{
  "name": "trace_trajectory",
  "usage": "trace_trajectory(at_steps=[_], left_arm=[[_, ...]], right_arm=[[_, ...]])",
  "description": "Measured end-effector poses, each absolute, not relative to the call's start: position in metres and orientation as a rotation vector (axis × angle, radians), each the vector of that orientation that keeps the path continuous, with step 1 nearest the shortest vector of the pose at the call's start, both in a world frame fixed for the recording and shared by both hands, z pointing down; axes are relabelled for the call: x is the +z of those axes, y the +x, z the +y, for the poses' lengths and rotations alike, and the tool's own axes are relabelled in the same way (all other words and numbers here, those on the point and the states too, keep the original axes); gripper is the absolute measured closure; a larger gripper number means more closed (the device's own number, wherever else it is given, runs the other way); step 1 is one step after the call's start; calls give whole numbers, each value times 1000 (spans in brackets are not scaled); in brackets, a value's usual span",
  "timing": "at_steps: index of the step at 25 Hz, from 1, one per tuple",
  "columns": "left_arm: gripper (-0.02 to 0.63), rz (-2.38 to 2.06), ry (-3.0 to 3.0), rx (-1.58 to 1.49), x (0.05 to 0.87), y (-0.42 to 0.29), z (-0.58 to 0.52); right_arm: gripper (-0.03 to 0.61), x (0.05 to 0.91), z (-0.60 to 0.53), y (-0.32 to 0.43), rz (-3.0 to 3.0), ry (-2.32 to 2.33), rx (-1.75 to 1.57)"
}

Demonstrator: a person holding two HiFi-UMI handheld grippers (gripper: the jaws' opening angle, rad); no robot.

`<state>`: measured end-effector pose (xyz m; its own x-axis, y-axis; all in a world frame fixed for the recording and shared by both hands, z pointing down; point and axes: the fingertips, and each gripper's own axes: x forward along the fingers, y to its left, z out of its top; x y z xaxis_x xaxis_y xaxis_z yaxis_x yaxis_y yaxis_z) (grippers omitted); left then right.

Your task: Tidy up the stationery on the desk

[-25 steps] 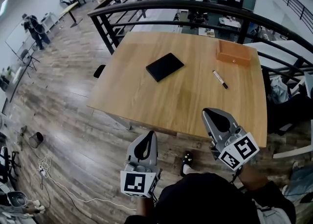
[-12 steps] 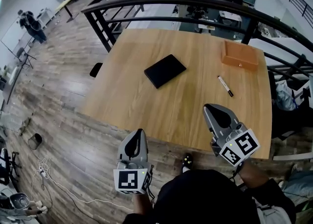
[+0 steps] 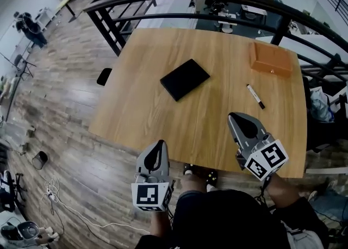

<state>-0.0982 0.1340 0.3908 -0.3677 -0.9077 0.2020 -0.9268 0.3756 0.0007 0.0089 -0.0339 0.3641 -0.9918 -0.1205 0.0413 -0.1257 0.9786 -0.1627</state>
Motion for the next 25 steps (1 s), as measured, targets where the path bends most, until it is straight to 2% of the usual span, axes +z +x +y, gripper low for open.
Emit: trace_trajectory(at_steps=[17, 25], left_arm=[[569, -2267, 1777, 180, 421, -182, 42], [543, -2210, 1719, 169, 454, -210, 17]], right_arm=[[565, 396, -104, -74, -2965, 352, 233], [542, 425, -139, -117, -2891, 325, 210]])
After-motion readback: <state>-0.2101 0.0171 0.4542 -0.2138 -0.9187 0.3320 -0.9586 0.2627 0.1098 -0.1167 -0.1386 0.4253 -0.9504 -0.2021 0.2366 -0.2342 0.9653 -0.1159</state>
